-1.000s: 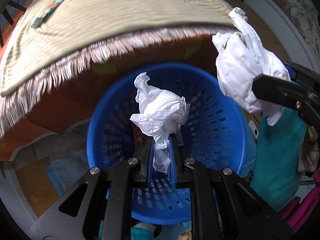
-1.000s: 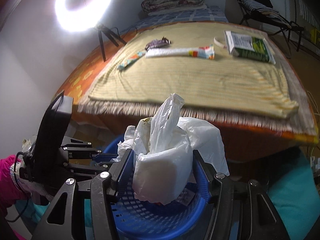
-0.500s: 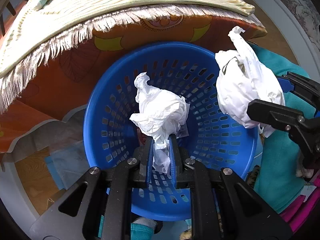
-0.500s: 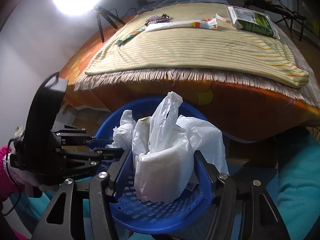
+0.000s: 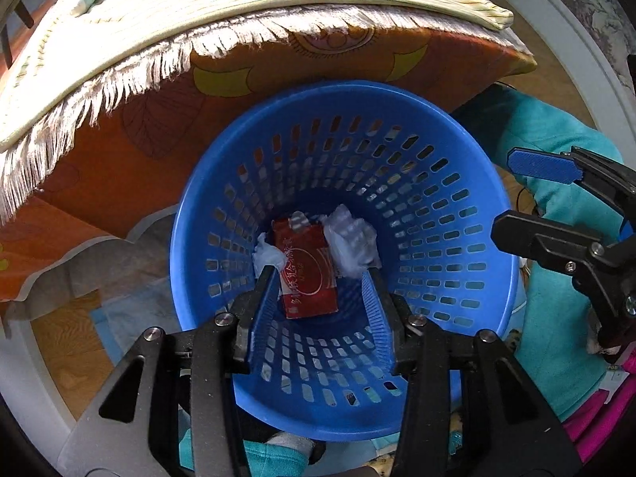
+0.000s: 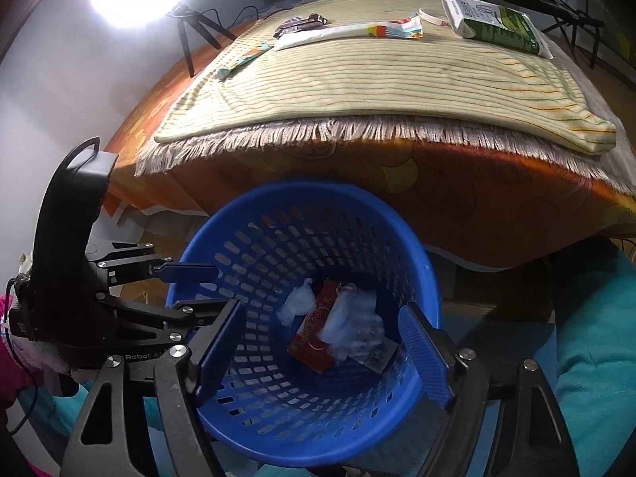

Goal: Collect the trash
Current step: 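Carry tissue and plastic bag over the blue basket and open both tools, then move both tools back over the bed toward the fruit-print tube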

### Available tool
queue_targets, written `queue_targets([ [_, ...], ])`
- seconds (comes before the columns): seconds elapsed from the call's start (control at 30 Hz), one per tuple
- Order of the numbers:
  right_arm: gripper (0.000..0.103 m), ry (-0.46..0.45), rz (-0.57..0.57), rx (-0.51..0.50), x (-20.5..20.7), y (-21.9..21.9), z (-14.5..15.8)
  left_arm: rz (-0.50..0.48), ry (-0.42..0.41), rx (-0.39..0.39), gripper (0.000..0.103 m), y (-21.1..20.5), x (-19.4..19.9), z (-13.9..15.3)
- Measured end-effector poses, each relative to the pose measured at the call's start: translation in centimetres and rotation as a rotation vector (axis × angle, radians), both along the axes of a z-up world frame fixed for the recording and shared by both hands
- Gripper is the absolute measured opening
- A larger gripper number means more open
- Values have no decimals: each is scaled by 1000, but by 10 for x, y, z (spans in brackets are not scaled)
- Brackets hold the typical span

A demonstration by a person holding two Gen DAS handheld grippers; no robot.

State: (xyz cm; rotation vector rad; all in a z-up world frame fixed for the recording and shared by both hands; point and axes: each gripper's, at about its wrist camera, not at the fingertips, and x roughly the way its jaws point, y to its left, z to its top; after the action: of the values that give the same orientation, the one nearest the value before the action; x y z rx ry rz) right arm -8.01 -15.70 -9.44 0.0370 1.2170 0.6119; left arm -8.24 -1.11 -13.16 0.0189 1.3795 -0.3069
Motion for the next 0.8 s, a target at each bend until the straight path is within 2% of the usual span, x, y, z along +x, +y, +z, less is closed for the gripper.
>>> queue_targets([
  [0.03,83,1,-1,0,0,-1,0,3,-3,0,54,1,0,0],
  [0.1,83,4,-4,1,1,-1,-1,9,-13,0,57,2,1,2],
  [0.5,90,-16,-6,-7,4,1,4,32,-48,-4,57,6,8,16],
  [0.8,92,-73,0,-14,24,-1,20,117,-154,-12,57,30,41,58],
])
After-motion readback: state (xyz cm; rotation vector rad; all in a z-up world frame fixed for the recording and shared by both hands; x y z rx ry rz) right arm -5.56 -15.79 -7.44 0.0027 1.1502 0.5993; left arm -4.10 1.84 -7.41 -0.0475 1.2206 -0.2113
